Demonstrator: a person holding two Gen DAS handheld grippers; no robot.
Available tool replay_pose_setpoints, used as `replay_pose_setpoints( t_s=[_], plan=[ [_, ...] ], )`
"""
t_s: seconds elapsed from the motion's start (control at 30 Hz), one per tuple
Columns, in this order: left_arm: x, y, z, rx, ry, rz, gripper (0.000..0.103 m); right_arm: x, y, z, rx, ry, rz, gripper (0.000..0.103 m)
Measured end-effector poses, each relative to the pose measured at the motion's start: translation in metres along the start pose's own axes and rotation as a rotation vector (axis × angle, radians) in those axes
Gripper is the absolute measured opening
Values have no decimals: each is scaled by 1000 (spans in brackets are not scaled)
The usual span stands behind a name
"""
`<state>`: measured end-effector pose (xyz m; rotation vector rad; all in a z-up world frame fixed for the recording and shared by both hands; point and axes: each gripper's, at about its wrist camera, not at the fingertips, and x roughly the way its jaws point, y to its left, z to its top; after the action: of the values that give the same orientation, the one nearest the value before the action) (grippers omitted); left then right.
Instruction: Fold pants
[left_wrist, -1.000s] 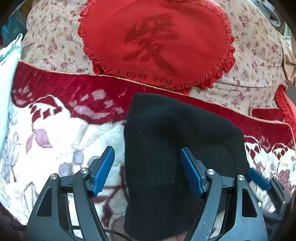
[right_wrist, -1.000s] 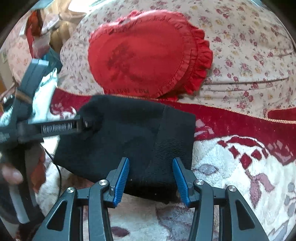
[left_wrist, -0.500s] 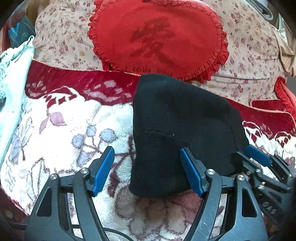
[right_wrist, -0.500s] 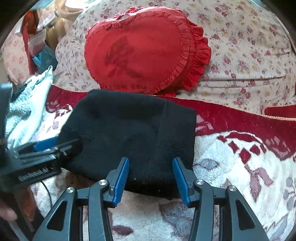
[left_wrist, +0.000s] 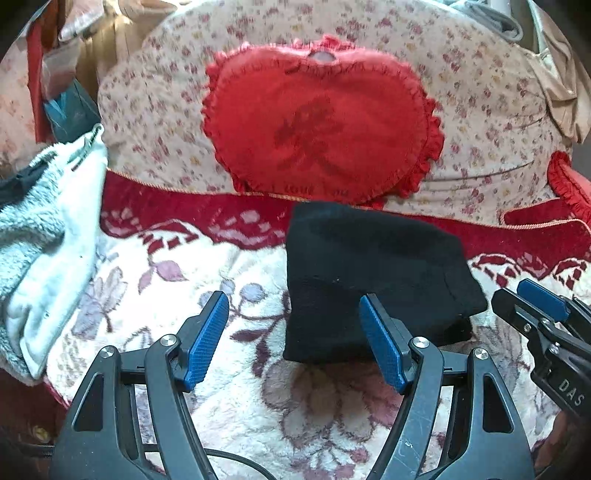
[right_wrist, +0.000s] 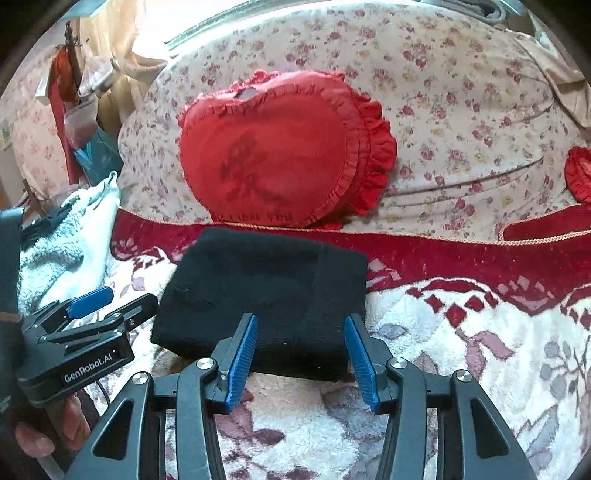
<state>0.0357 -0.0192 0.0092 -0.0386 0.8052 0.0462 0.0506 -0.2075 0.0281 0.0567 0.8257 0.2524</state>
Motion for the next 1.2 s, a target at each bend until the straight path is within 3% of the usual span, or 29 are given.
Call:
replay_pose_setpoints(
  t_s=[0.33,1.2],
  plan=[
    [-37,1,-4,2,-77,31,74,-25,13,1,-11,-39,14,47],
    [-58,2,-10,3,-86,11,74,-39,25,-3,-27,-42,24,47]
  ],
)
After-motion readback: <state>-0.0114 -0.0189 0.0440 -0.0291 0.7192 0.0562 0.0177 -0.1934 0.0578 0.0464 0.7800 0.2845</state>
